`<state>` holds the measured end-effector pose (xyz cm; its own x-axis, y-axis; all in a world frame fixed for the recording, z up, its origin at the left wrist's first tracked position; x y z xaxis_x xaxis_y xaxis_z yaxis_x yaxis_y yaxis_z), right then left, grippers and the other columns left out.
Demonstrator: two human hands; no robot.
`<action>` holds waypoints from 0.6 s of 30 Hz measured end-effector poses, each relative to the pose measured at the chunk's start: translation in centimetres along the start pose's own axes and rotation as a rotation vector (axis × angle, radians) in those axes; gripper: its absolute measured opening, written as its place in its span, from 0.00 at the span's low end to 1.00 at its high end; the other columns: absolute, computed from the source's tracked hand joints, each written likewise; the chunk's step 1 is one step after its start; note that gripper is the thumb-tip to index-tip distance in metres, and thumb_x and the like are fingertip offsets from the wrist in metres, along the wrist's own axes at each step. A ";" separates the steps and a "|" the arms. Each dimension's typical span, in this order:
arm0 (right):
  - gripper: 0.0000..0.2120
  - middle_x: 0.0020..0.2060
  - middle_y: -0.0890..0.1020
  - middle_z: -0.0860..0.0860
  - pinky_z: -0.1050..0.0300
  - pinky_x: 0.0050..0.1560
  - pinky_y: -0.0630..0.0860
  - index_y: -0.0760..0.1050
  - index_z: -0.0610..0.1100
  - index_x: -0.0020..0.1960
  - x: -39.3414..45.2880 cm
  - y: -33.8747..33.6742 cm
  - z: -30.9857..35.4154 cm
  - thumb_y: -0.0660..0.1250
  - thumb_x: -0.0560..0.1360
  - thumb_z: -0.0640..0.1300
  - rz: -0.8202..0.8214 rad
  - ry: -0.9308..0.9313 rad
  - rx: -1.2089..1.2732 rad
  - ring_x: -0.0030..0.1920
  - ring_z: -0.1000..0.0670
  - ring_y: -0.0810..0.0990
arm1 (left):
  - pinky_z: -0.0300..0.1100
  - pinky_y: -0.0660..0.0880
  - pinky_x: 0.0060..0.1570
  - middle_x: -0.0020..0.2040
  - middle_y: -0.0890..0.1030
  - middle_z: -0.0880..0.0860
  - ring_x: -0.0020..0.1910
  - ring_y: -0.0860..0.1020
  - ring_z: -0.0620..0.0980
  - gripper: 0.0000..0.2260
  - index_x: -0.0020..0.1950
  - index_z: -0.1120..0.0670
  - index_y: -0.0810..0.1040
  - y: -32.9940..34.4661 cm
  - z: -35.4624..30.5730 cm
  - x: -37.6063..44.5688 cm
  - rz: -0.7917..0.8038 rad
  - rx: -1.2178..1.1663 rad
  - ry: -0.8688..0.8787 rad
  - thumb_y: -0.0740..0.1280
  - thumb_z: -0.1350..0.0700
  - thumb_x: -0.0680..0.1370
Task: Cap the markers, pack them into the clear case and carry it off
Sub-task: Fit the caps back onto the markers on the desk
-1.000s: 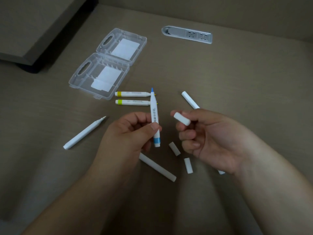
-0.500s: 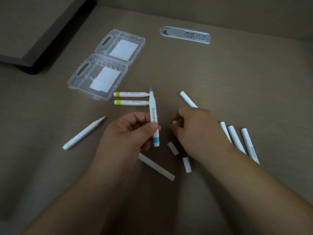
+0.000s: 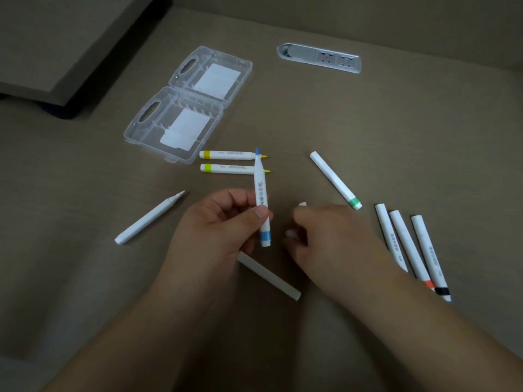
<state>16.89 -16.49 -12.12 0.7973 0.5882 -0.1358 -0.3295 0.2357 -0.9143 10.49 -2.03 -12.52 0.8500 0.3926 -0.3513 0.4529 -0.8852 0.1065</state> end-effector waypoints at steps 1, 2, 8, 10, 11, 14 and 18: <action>0.04 0.34 0.77 0.55 0.59 0.37 0.72 0.77 0.50 0.44 0.2 -0.3 -0.1 0.68 0.75 0.50 -0.024 0.074 0.150 0.39 0.56 0.77 | 0.37 0.74 0.30 0.38 0.84 0.53 0.31 0.77 0.46 0.04 0.46 0.55 0.83 0.0 0.1 0.0 0.000 0.001 -0.005 0.69 0.62 0.75; 0.02 0.33 0.80 0.54 0.59 0.35 0.74 0.80 0.50 0.44 0.3 -0.6 -0.3 0.70 0.74 0.48 -0.031 0.194 0.390 0.34 0.56 0.78 | 0.37 0.74 0.30 0.38 0.84 0.53 0.32 0.77 0.46 0.05 0.46 0.54 0.83 0.0 0.1 0.0 -0.001 0.001 -0.009 0.69 0.62 0.75; 0.03 0.31 0.78 0.46 0.64 0.23 0.63 0.79 0.40 0.44 -0.3 -0.9 0.2 0.71 0.73 0.40 0.278 0.738 1.571 0.26 0.54 0.69 | 0.42 0.73 0.33 0.37 0.83 0.53 0.34 0.76 0.51 0.06 0.45 0.53 0.83 0.4 0.0 -0.1 -0.012 -0.011 -0.014 0.70 0.62 0.74; 0.04 0.31 0.78 0.46 0.64 0.23 0.63 0.78 0.40 0.46 -0.5 -1.0 0.2 0.71 0.73 0.40 0.310 0.758 1.616 0.26 0.54 0.69 | 0.43 0.73 0.34 0.37 0.83 0.53 0.35 0.77 0.51 0.05 0.47 0.53 0.83 0.5 0.0 -0.2 -0.002 0.001 -0.023 0.70 0.62 0.75; 0.05 0.31 0.79 0.46 0.64 0.23 0.64 0.78 0.40 0.47 -0.6 -1.1 0.2 0.71 0.73 0.40 0.301 0.752 1.607 0.27 0.54 0.70 | 0.43 0.74 0.34 0.38 0.84 0.53 0.35 0.77 0.51 0.06 0.47 0.52 0.83 0.5 0.0 -0.2 0.001 0.016 -0.028 0.70 0.62 0.75; 0.05 0.32 0.81 0.44 0.61 0.25 0.69 0.78 0.38 0.48 -0.9 -1.4 -0.4 0.71 0.73 0.38 0.175 0.658 1.503 0.27 0.52 0.75 | 0.38 0.74 0.34 0.37 0.84 0.48 0.33 0.79 0.43 0.07 0.46 0.48 0.83 0.3 0.2 -0.2 -0.002 0.150 -0.003 0.71 0.60 0.74; 0.05 0.31 0.82 0.43 0.59 0.26 0.72 0.77 0.41 0.43 -1.0 -2.5 -1.4 0.70 0.73 0.33 -0.091 0.478 1.354 0.27 0.50 0.77 | 0.31 0.74 0.37 0.43 0.82 0.37 0.42 0.80 0.38 0.07 0.45 0.39 0.80 -0.5 0.2 -0.6 0.030 0.540 0.131 0.70 0.53 0.74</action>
<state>17.65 -18.74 -10.19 0.8419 0.2846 -0.4585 -0.2713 0.9577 0.0963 9.70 -1.84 -12.56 0.9022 0.3628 -0.2335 0.2551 -0.8850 -0.3895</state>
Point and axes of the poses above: each hand's wrist, its own x-axis towards the middle knuckle, its own y-axis out of the palm, z = x × y, the point moved 2 cm from there along x, towards the middle knuckle
